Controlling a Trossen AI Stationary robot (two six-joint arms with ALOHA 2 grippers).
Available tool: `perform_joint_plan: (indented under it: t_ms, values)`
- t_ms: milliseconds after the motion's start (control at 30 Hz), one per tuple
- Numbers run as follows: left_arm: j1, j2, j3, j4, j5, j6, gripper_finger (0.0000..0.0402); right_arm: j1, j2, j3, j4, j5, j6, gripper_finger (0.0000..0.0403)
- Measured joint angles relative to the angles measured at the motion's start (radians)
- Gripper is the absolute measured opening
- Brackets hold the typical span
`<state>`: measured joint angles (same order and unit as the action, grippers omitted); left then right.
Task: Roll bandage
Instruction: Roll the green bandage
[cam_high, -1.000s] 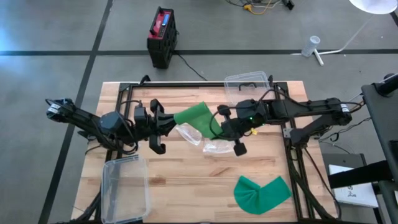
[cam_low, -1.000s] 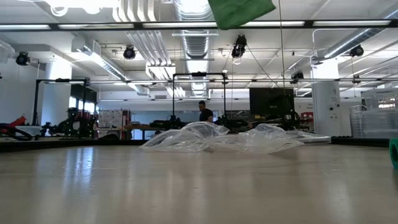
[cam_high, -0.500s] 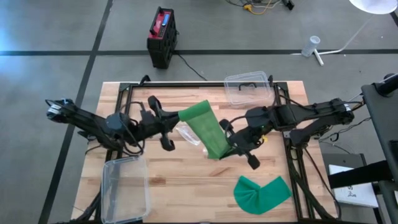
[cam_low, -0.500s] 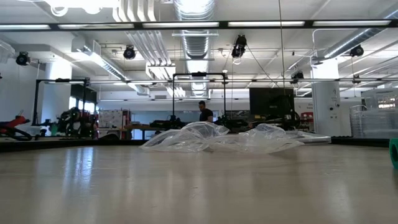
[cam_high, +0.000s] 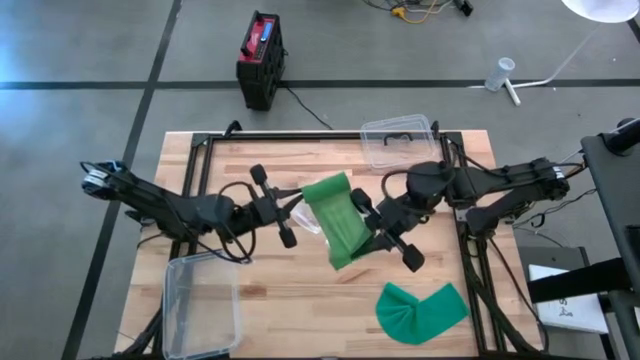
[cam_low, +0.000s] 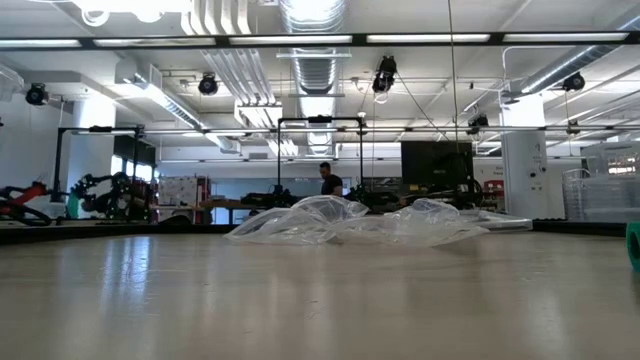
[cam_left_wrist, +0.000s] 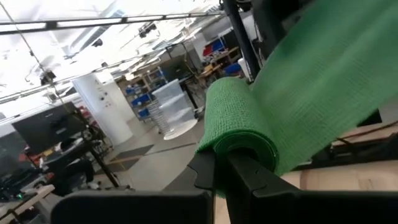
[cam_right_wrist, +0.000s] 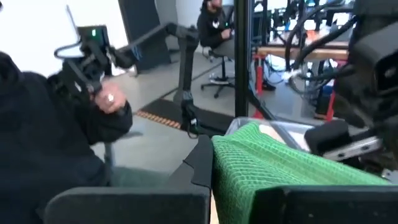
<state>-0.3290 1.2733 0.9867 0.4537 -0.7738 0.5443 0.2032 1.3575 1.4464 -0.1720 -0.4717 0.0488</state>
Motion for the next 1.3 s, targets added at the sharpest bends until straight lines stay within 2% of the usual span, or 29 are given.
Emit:
perform_joint_plan:
  t_ms: [333, 600, 733, 1000, 1100, 1233, 1300]
  values:
    - [0.046, 0.081, 0.000, 0.043, -0.030, 0.023, 0.0000, -0.069, -0.002, 0.000, 0.047, 0.002, 0.098, 0.0000]
    - [0.047, 0.149, 0.000, 0.043, -0.019, -0.004, 0.0000, -0.168, -0.007, 0.001, 0.056, 0.006, 0.135, 0.0009]
    - [0.047, 0.194, 0.000, 0.076, -0.013, -0.005, 0.0000, -0.216, -0.008, 0.001, 0.059, 0.008, 0.160, 0.0050]
    - [0.048, 0.251, 0.000, 0.154, 0.034, -0.009, 0.0000, -0.288, -0.008, 0.002, 0.061, 0.008, 0.176, 0.0164]
    - [0.048, 0.256, 0.000, 0.157, 0.079, -0.045, 0.0000, -0.317, -0.008, 0.002, 0.082, 0.011, 0.205, 0.0196]
    - [0.048, 0.267, 0.000, 0.167, 0.189, -0.145, 0.0000, -0.350, -0.008, 0.002, 0.079, 0.035, 0.247, 0.0229]
    - [0.043, 0.279, 0.000, 0.183, 0.204, -0.163, 0.0000, -0.367, -0.007, 0.002, 0.071, 0.047, 0.256, 0.0244]
